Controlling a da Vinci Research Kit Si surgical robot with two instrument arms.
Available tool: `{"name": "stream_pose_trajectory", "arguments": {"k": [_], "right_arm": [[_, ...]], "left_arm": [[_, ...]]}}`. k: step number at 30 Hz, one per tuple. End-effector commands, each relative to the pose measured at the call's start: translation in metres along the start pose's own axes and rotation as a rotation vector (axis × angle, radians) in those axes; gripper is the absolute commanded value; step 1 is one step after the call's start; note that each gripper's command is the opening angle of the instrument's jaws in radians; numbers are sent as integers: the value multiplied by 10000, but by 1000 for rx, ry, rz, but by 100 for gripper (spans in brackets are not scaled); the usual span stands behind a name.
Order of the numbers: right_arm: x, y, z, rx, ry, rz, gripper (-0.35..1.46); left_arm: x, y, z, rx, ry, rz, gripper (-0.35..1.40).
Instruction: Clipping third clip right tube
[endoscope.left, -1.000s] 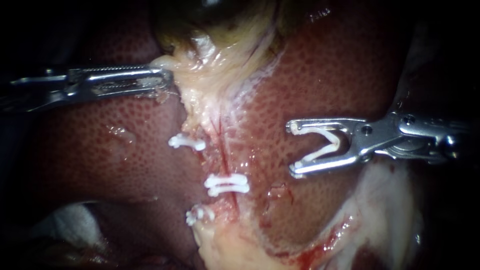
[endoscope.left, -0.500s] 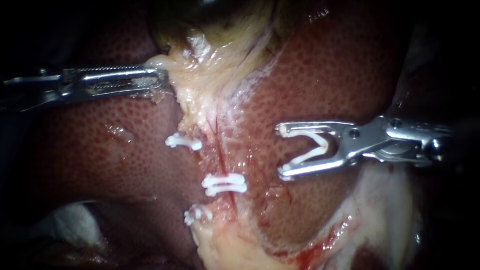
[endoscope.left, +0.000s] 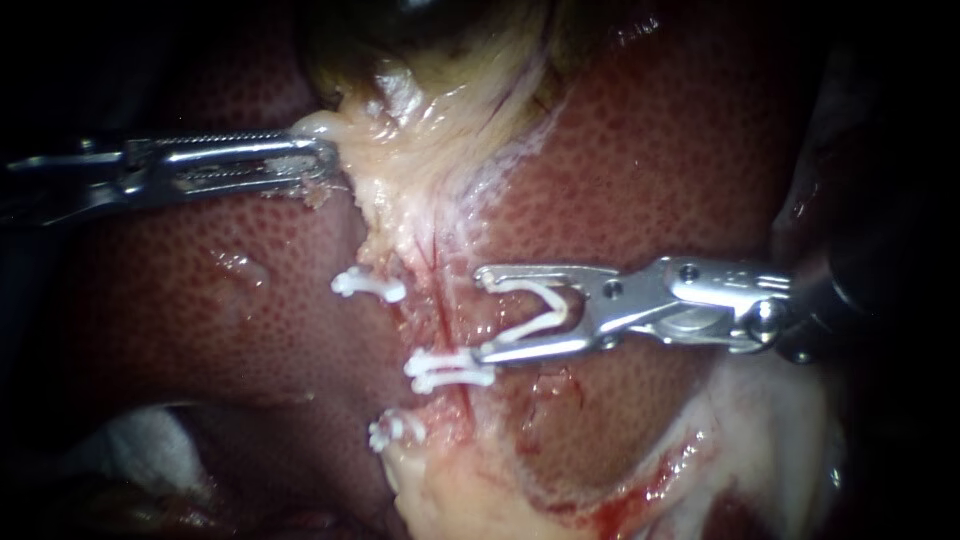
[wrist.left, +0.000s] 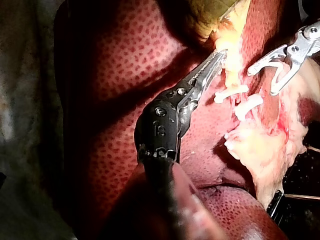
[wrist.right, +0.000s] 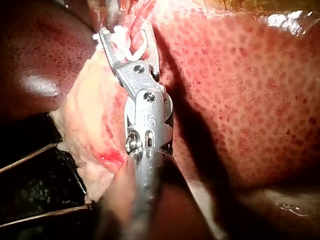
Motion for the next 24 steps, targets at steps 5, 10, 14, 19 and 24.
{"name": "stream_pose_trajectory", "arguments": {"k": [5, 10, 14, 19, 24], "right_arm": [[-9, 13, 21, -1, -4, 12, 49], [-20, 15, 38, 13, -11, 37, 49], [-21, 7, 46, 43, -13, 69, 50], [-13, -4, 52, 70, 3, 104, 50], [3, -9, 51, 98, 60, 138, 50]], "left_arm": [[0, 3, 1, 2, 1, 0, -35], [0, 4, 1, 3, 1, 0, -35], [0, 4, 1, 3, 1, 0, -35], [0, 4, 2, 3, 1, 0, -35], [0, 2, 2, 3, 1, 0, -35]]}}
